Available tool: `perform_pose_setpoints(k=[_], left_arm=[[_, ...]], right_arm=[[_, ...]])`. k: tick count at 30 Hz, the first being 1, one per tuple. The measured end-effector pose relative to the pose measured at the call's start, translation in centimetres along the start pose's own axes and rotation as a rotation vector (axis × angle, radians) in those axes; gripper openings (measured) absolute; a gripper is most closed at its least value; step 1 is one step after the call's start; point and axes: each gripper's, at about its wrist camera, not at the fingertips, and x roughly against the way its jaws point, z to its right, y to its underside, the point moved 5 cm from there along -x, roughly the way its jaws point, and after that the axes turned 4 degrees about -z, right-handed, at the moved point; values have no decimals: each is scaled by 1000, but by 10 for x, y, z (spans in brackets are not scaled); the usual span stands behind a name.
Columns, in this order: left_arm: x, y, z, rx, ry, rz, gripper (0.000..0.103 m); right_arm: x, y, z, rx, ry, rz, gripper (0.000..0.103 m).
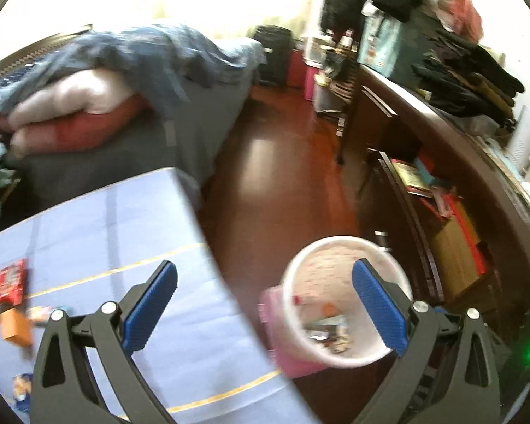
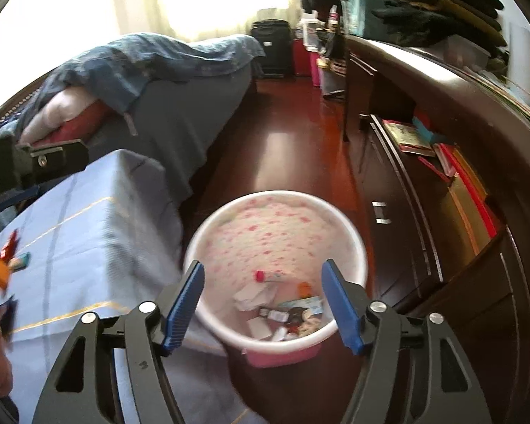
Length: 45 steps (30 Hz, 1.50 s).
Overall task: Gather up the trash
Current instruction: 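Grasp the orange sponge with left tool while right grasps the candy tube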
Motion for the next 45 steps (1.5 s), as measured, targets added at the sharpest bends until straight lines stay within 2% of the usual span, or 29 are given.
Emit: perform_pose_setpoints(k=[5, 7, 15, 18, 26, 28, 30, 31, 34, 35, 36, 43, 45], left_arm=[[30, 14, -55, 58, -96, 21, 99], [40, 20, -83, 90, -158, 22, 99], [47, 59, -196, 278, -311, -52, 99], [34, 70, -226, 326, -342, -93, 99], [6, 82, -268, 366, -321, -132, 99], [0, 85, -274, 376, -287, -137, 95], [-3, 86, -277, 381, -263, -141, 80], [-4, 87, -278, 384, -254, -141, 77], [-1, 88, -280, 385, -217, -119, 56], [0, 88, -282, 384, -207, -113, 40], [4, 88, -285, 389, -192, -110, 37], [45, 96, -315, 434, -207, -34, 36], [59, 96, -324, 439, -224, -8, 36]], right_arm=[[21, 10, -46, 61, -82, 5, 73], [27, 13, -61, 89, -106, 5, 74], [44, 27, -121, 191, -178, 0, 74], [49, 31, -144, 229, -199, 0, 74], [53, 37, -198, 327, -232, 0, 74], [53, 38, -206, 336, -236, -1, 74], [51, 37, -216, 349, -242, -4, 74], [49, 37, -223, 357, -243, -6, 74], [44, 36, -238, 375, -247, -9, 74], [42, 37, -243, 380, -252, -13, 74], [39, 36, -251, 386, -259, -20, 74], [11, 35, -298, 409, -293, -69, 74], [-1, 35, -314, 411, -284, -86, 79]])
